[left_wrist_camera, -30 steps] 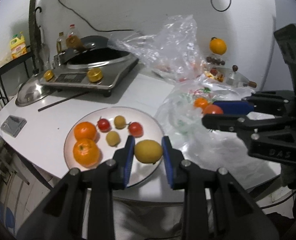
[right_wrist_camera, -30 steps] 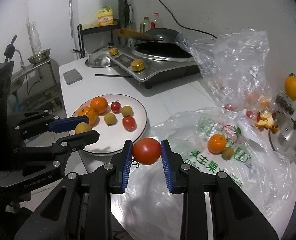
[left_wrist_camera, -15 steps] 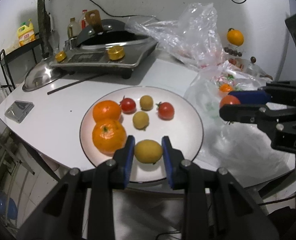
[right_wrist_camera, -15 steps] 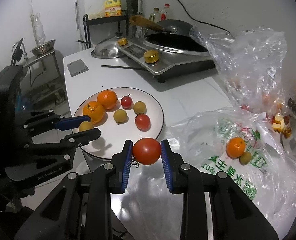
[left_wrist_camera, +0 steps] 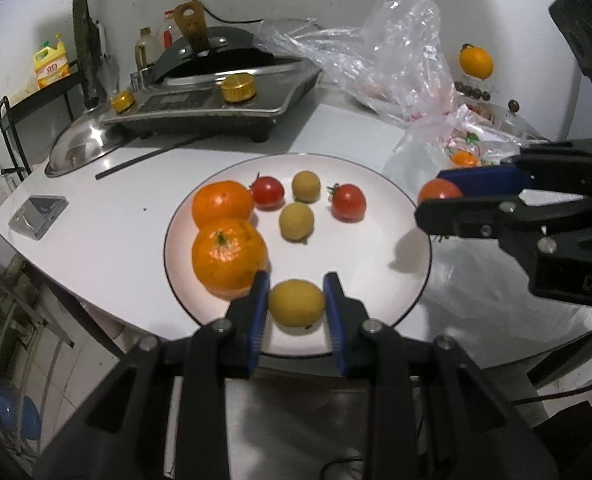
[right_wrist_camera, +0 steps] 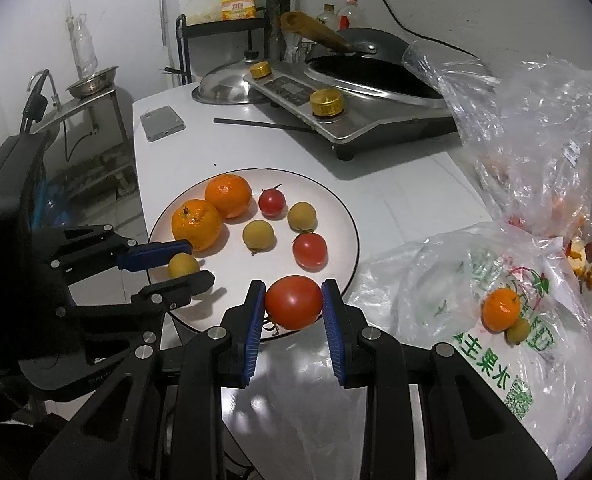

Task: Organize fruits
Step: 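Lower the tomato onto the plate and open the right tool while the left tool releases the yellow fruit, then move both tools back over the mandarin and fruit on the bag, then grasp the mandarin with the left tool while the right tool grasps a yellow fruit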

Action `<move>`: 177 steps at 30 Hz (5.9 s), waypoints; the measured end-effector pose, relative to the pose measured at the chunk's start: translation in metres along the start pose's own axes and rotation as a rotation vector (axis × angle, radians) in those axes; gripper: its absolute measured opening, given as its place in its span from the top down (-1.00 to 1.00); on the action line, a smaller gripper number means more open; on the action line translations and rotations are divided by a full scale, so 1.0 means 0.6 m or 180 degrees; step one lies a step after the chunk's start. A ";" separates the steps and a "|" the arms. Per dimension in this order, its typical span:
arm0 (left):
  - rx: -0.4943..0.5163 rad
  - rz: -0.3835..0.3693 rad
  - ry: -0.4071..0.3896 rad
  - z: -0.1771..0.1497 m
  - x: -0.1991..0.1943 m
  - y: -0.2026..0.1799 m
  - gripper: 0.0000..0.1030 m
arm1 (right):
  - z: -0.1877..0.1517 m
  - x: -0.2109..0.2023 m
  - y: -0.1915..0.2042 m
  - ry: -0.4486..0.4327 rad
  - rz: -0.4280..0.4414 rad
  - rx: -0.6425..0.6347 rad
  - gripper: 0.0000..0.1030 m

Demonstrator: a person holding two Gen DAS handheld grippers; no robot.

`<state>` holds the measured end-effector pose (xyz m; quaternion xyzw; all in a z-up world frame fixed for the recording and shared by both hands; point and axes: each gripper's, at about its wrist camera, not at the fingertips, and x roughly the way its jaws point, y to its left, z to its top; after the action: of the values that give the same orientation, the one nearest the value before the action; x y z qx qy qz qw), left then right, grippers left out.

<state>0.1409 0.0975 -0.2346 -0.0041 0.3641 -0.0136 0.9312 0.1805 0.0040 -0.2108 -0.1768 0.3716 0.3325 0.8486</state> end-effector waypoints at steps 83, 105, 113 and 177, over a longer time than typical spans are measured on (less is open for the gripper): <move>-0.0051 0.0227 -0.0371 -0.003 -0.110 0.042 -0.27 | 0.030 0.038 0.050 0.0047 -0.0017 0.0032 0.22; 0.0209 0.0191 -0.0423 0.039 -0.123 -0.090 -0.28 | -0.033 -0.073 -0.059 -0.0231 -0.0129 0.0329 0.22; 0.0298 0.0150 -0.0433 0.058 -0.119 -0.137 -0.28 | -0.060 -0.102 -0.100 -0.0309 -0.0156 0.0429 0.22; 0.0549 -0.0303 -0.0149 0.156 0.077 -0.273 -0.29 | -0.101 -0.002 -0.331 0.0034 -0.0380 0.0696 0.38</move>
<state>0.2346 -0.0675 -0.1940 0.0586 0.3391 -0.0890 0.9347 0.2873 -0.1719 -0.2394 -0.1067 0.3990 0.2380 0.8791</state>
